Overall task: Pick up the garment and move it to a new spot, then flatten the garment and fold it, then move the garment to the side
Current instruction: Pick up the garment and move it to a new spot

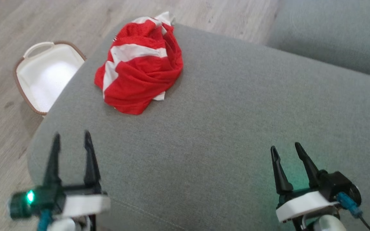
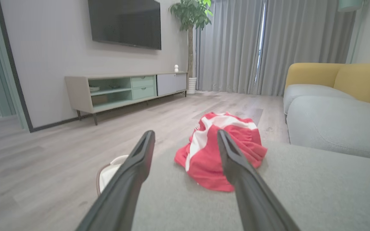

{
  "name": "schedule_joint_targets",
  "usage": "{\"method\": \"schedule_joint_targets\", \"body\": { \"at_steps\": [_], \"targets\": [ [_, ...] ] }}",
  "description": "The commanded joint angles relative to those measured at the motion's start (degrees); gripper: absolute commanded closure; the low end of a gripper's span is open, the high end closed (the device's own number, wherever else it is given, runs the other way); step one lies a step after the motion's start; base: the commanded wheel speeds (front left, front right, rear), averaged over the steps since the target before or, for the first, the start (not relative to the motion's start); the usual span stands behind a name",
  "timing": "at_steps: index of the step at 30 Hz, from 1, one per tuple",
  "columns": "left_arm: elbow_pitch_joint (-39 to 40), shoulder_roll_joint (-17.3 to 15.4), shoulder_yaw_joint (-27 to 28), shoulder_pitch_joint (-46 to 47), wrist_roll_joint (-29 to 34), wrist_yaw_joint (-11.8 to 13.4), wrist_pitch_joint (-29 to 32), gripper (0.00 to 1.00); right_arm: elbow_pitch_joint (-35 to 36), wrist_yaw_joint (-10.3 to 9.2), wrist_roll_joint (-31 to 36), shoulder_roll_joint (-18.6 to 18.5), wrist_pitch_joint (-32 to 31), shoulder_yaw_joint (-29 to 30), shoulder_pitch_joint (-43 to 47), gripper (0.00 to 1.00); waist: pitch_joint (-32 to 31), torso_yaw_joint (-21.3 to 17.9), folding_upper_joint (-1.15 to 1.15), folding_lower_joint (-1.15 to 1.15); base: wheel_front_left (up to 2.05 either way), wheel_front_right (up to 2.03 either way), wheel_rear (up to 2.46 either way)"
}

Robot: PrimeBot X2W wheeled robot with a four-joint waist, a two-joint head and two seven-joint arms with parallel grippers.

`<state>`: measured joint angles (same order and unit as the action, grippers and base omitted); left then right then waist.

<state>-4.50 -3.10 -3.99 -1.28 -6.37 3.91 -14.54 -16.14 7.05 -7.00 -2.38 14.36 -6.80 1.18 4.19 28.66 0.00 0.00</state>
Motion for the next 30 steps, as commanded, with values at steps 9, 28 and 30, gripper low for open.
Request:
{"method": "schedule_joint_targets", "body": {
  "at_steps": [9, 28, 30],
  "targets": [
    [1.2, -9.2, 2.7, 27.9, 2.7, -8.0, -0.5, 0.00, 3.9, 0.44, 3.5, -6.3, 0.6, 0.2, -6.2, 0.00, 12.5, -3.0, 0.00, 0.00, 0.00, 0.00, 0.00],
    [-46.3, -12.0, -16.7, 64.9, -14.8, -11.4, 24.1, 0.00, 16.7, 0.44, 5.1, -16.3, 0.6, 1.7, -8.9, 0.00, 23.7, -5.1, 0.00, 0.00, 0.00, 0.00, 0.00],
    [-49.1, -12.1, -18.0, 65.2, -17.5, -11.4, 25.1, 0.00, 18.9, 0.44, 4.8, -16.8, 0.6, 1.7, -9.2, 0.00, 24.5, -5.7, 0.00, 0.00, 0.00, 0.00, 0.00]
  ]
}}
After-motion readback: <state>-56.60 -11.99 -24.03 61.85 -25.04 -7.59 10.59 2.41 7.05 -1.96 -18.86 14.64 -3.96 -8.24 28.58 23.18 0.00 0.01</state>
